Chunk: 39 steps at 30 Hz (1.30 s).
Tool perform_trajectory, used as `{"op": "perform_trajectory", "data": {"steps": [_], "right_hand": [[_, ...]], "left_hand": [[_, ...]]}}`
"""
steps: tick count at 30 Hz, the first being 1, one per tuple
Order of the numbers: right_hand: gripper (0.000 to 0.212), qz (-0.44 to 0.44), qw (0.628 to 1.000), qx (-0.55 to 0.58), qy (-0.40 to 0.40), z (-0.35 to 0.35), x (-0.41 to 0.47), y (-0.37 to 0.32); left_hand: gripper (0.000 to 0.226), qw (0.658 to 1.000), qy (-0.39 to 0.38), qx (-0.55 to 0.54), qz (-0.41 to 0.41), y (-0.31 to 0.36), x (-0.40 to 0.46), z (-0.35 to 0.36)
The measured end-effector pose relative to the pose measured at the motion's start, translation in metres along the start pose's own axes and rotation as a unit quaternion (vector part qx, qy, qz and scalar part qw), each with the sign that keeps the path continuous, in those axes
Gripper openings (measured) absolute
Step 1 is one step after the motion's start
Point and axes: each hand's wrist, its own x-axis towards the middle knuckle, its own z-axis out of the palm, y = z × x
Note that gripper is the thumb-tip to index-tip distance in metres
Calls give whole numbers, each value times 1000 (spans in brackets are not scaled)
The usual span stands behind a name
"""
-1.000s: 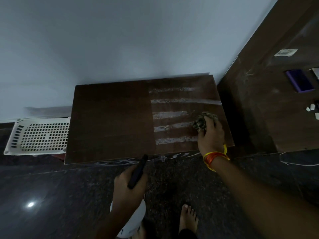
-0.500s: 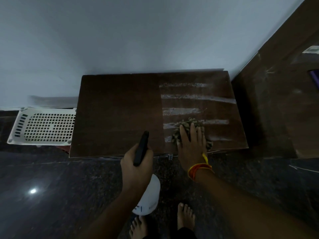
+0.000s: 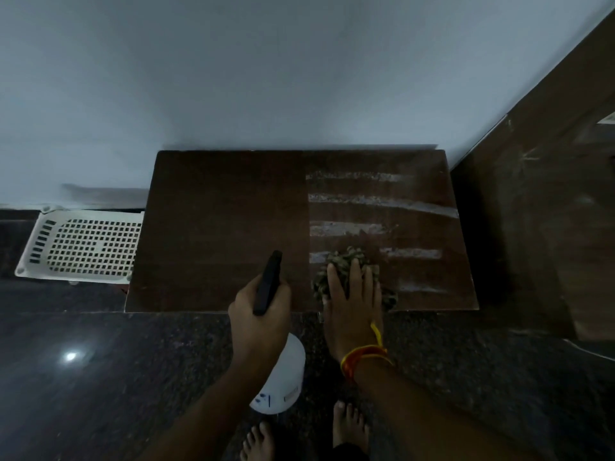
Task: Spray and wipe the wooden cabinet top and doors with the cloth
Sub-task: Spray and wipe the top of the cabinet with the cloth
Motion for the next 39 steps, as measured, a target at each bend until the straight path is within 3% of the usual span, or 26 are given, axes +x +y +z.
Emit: {"op": "perform_trajectory", "data": {"steps": [4, 9, 13, 21, 28, 39], "right_hand": [[60, -47, 999, 7, 11, -3, 33, -2], [60, -39, 999, 24, -6, -5, 25, -8], [73, -29, 999, -2, -26, 2, -3, -14], [63, -41, 999, 11, -6, -2, 29, -22], [75, -17, 1000, -5, -18, 7, -6, -33], [59, -6, 1000, 26, 8, -9, 60, -43]], "left_hand": [[16, 1000, 17, 14, -4, 1, 1, 7], [18, 1000, 22, 19, 8, 0, -2, 8], [20, 1000, 20, 14, 11, 5, -1, 8], [19, 999, 24, 29, 25, 14, 12, 1], [14, 1000, -2, 14, -1, 26, 20, -11], [11, 999, -24, 8, -21, 32, 46, -19]]}}
